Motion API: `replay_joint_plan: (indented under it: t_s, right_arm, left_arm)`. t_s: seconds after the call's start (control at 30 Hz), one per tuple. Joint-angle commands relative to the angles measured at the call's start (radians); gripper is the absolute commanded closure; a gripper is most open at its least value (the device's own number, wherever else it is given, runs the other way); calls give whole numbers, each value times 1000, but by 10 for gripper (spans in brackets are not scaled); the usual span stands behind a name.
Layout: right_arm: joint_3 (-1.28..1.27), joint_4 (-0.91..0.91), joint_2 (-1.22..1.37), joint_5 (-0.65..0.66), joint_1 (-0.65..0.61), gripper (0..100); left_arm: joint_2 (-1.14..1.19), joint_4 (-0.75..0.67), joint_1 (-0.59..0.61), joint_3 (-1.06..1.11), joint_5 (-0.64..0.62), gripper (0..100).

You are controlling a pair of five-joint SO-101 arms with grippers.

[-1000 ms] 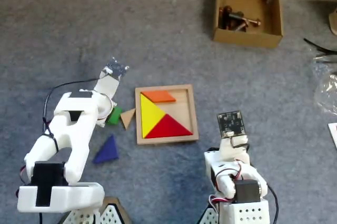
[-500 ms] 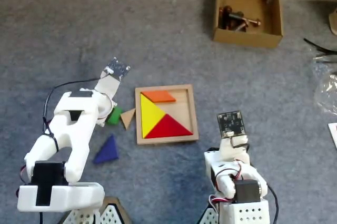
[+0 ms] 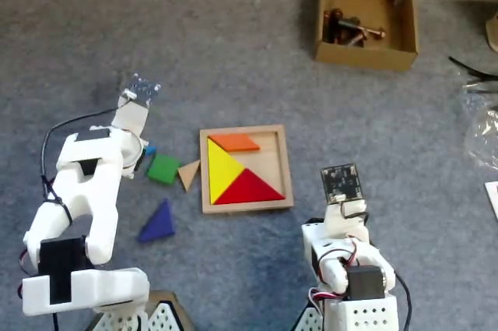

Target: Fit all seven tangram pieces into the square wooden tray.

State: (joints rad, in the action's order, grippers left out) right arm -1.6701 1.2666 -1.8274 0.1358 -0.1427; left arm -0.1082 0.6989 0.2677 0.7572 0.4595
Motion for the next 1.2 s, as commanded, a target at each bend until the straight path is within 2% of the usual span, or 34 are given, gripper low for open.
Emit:
replay_joint_plan:
  t_s: [0.0,0.2,0.27,0.37,0.7,0.97,1.17]
  right_arm:
    - [-117,-18,-8,-8,-10,993]
    - [-117,-18,-8,-8,-10,993]
    - [-117,-18,-8,-8,-10,993]
    - [-117,-18,-8,-8,-10,993]
    - [-117,-18,-8,-8,-10,993]
    - [-117,-18,-8,-8,-10,993]
    - [-117,-18,-8,-8,-10,993]
  left_arm:
    - [-15,-11,8,-54,3,971]
    - [-13,-8,-25,-79,9,963]
    - [-15,-8,-44,-81,26,912]
    - [-16,-8,-53,-81,123,841]
    - [-5,-8,-50,-81,407,838]
    - [-4,-8,-50,-79,509,838]
    - [-2,-12,-56,-81,537,838]
